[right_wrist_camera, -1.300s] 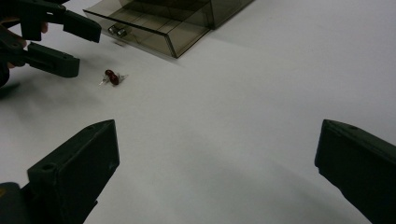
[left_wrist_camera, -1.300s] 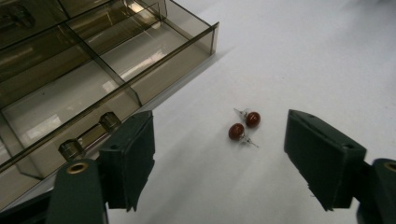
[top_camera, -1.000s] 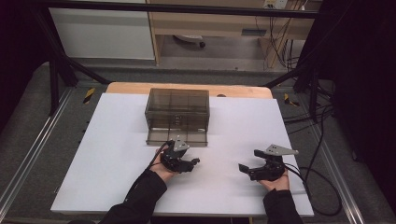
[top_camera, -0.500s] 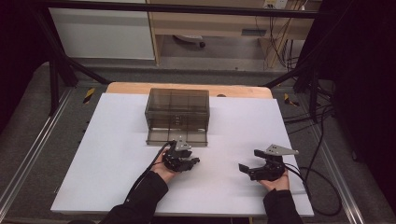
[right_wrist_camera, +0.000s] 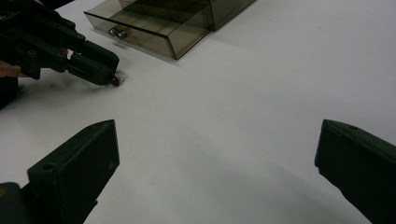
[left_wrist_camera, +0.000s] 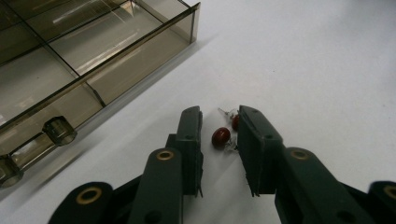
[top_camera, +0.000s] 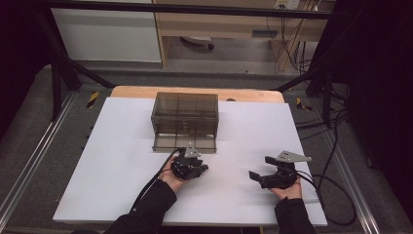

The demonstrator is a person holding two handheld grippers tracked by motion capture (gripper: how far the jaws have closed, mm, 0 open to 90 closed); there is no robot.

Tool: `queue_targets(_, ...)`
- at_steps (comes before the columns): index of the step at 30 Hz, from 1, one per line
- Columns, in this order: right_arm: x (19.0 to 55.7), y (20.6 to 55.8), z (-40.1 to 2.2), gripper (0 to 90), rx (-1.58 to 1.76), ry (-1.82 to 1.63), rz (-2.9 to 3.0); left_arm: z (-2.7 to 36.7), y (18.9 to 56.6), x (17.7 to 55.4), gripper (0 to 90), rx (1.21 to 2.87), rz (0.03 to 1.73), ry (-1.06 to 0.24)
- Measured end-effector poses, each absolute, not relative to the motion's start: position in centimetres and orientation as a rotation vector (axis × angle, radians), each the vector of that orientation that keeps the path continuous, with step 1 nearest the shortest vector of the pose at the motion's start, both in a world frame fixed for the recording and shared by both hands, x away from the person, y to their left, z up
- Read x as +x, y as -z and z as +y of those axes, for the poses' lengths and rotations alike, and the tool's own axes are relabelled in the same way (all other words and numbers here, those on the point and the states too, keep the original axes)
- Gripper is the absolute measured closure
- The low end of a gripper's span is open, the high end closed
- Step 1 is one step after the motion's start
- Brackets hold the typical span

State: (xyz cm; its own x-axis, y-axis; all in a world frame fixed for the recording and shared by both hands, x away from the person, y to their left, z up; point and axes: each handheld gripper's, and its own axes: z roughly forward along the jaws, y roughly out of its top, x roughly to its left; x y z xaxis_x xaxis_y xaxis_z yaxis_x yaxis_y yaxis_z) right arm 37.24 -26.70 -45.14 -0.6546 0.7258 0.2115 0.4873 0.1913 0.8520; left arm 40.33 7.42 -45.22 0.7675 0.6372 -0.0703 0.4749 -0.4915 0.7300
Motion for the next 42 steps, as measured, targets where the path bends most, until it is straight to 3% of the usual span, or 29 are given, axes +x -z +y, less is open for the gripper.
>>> queue_targets(11, 37.2, 45.1, -26.7, 0.6, 1.164, -1.450, 2.227, 7.5, 45.2, 40.4, 76.6, 2.190, 0.825, -0.268)
queue_targets(42, 37.2, 45.1, -26.7, 0.5, 1.166, -1.451, 2.226, 8.1, 44.2, 39.8, 79.1, 2.177, 0.791, -0.258)
